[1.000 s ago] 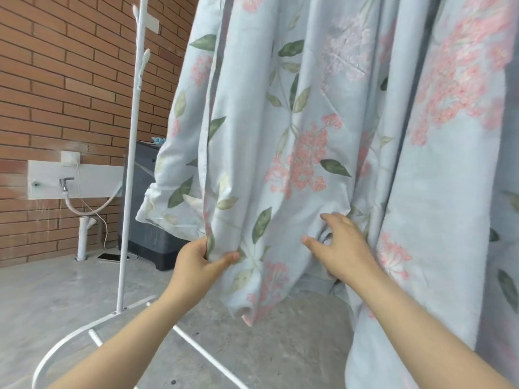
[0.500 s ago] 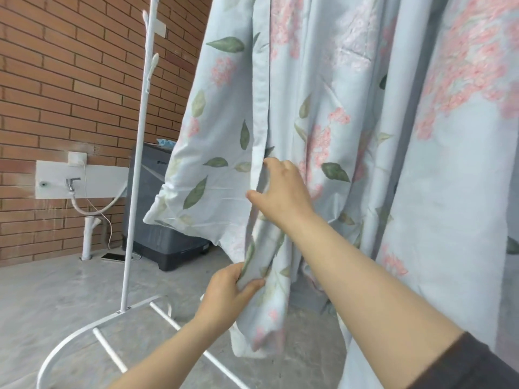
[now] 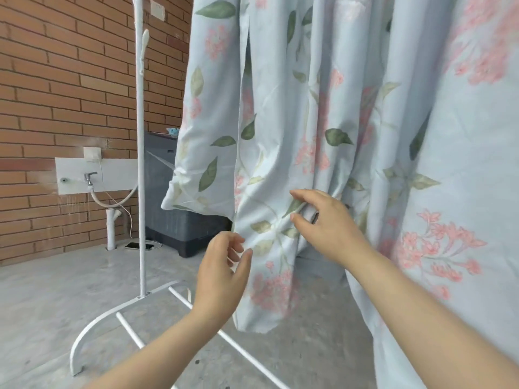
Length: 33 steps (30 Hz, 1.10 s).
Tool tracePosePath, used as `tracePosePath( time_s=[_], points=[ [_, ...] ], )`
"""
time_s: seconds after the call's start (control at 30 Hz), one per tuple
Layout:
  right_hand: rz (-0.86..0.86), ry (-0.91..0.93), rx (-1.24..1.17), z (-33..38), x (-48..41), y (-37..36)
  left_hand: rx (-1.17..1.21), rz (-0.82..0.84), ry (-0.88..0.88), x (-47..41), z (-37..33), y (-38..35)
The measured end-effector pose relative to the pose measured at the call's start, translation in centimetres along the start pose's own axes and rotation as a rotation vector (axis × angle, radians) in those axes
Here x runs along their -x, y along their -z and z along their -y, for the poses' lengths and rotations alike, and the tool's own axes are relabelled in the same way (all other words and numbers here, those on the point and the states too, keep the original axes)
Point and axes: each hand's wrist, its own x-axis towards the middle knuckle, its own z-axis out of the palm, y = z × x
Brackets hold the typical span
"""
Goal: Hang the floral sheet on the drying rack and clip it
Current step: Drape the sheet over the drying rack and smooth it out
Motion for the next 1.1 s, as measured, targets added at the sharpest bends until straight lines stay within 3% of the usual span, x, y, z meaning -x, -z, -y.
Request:
tracePosePath(
  time_s=[0.33,0.67,0.87,1.1],
  points=[
    [0.098,-0.019,-0.009,-5.6,-0.4,1.3,0.074,0.052,0.123,-2.5,-0.8,-6.5],
    [0.191,-0.044,-0.106,-9.0,-4.4,1.6,0.075,-0.019,0.236,-6.9,-0.9,-9.8],
    [0.391,-0.238,-0.092,-6.9,-8.3,2.3,-0.041,0.061,0.434,-10.1,-4.3,-6.8],
    [0.716,-0.488,-0.326,0.7,-8.5,7.3,-0.109,0.148,0.677,-11.0,-13.3,0.7]
  ],
)
